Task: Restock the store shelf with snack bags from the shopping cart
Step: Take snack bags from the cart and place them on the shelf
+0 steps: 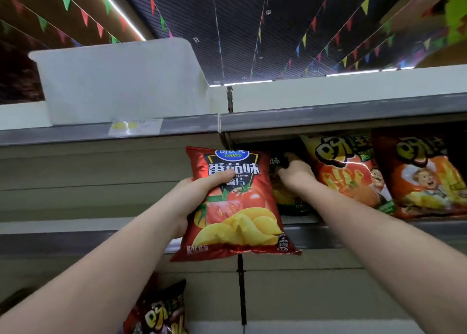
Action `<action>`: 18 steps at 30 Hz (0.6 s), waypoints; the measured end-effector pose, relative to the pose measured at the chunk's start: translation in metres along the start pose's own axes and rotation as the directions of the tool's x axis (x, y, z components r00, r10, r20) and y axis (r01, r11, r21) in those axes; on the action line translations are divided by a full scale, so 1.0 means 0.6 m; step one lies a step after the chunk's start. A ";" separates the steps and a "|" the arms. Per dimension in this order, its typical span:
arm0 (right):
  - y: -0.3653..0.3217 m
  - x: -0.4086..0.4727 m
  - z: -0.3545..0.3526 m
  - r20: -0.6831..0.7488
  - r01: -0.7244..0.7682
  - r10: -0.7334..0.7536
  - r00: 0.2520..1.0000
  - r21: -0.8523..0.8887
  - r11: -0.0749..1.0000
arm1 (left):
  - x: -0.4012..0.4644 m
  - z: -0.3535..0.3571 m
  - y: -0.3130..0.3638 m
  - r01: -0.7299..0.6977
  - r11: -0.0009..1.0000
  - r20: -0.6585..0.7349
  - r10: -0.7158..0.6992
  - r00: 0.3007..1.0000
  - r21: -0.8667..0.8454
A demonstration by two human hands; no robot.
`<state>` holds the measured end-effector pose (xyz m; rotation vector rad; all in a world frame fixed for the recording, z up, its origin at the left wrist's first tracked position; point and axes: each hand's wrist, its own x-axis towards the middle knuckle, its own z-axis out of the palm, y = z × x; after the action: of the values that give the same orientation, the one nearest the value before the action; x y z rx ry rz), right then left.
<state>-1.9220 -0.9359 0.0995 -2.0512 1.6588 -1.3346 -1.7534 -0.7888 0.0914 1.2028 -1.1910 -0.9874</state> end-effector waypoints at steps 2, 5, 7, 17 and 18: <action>0.005 -0.015 -0.021 0.002 -0.037 0.038 0.999 0.286 0.958 | 0.009 0.015 0.001 0.014 1.000 0.016 -0.014 1.000 -0.017; 0.011 -0.048 -0.054 0.098 -0.054 -0.009 0.995 0.622 0.782 | 0.035 0.045 0.001 0.008 0.999 0.010 -0.007 1.000 -0.039; 0.019 -0.063 -0.072 0.059 0.009 -0.056 0.997 0.607 0.795 | 0.054 0.065 -0.002 0.007 0.998 -0.011 -0.008 1.000 -0.068; 0.048 -0.107 -0.072 -0.014 0.337 -0.343 0.939 -0.155 0.929 | 0.125 0.120 -0.015 -0.120 0.978 -0.096 0.105 0.990 -0.170; 0.050 -0.104 -0.067 -0.006 0.320 -0.328 0.945 -0.200 0.926 | 0.131 0.121 -0.017 -0.120 0.979 -0.096 0.105 0.990 -0.164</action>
<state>-1.9703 -0.8784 0.0717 -2.5217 1.5722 -1.3582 -1.8137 -0.8777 0.0897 1.0232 -1.0723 -0.9224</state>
